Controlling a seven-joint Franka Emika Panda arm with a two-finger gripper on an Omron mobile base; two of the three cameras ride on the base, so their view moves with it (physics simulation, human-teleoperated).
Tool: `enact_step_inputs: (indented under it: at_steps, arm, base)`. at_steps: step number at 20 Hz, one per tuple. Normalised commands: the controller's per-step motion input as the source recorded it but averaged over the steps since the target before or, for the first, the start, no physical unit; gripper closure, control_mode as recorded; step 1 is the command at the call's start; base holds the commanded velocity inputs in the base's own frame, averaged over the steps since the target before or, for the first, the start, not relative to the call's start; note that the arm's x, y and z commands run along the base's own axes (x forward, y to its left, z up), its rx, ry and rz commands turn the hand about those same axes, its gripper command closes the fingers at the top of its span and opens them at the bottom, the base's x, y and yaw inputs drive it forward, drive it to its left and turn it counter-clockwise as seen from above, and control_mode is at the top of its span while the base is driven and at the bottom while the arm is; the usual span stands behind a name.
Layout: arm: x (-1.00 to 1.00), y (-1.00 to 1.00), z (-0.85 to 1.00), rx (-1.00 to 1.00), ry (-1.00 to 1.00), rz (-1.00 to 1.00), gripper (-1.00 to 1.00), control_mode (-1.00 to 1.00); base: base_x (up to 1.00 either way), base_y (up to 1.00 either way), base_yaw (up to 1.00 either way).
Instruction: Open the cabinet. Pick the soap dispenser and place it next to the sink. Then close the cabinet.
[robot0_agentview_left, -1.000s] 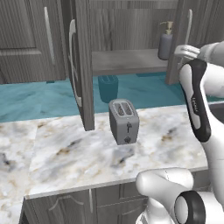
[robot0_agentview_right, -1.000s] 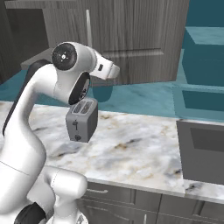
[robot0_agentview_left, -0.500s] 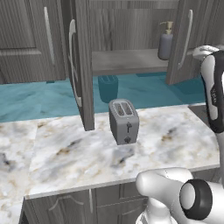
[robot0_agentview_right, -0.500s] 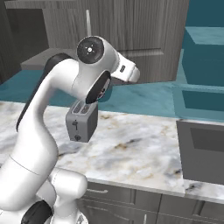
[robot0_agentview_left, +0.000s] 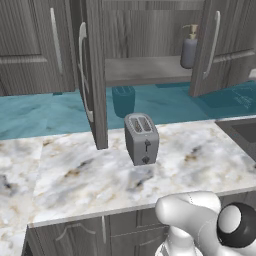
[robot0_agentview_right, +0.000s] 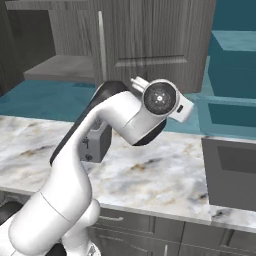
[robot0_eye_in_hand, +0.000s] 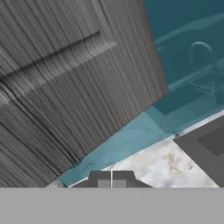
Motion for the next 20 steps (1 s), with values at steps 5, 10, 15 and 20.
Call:
enact_step_inputs:
  at_steps: [5, 10, 15, 20]
  arm:
    - [-0.85, 0.02, 0.4, 0.02, 0.0, 0.14, 1.0, -1.0]
    - [-0.99, 0.25, 0.45, -0.04, 0.01, 0.1, 1.0, -1.0]
    - [-0.4, 0.56, 0.12, -0.12, 0.11, 0.02, -1.0, -1.0]
    - [-0.19, 1.0, 0.0, -0.22, 0.05, 0.0, -1.0, -1.0]
  base:
    - [0.0, 0.0, 0.0]
    - [0.0, 0.0, 0.0]
    - [0.0, 0.0, 0.0]
    - [0.0, 0.0, 0.0]
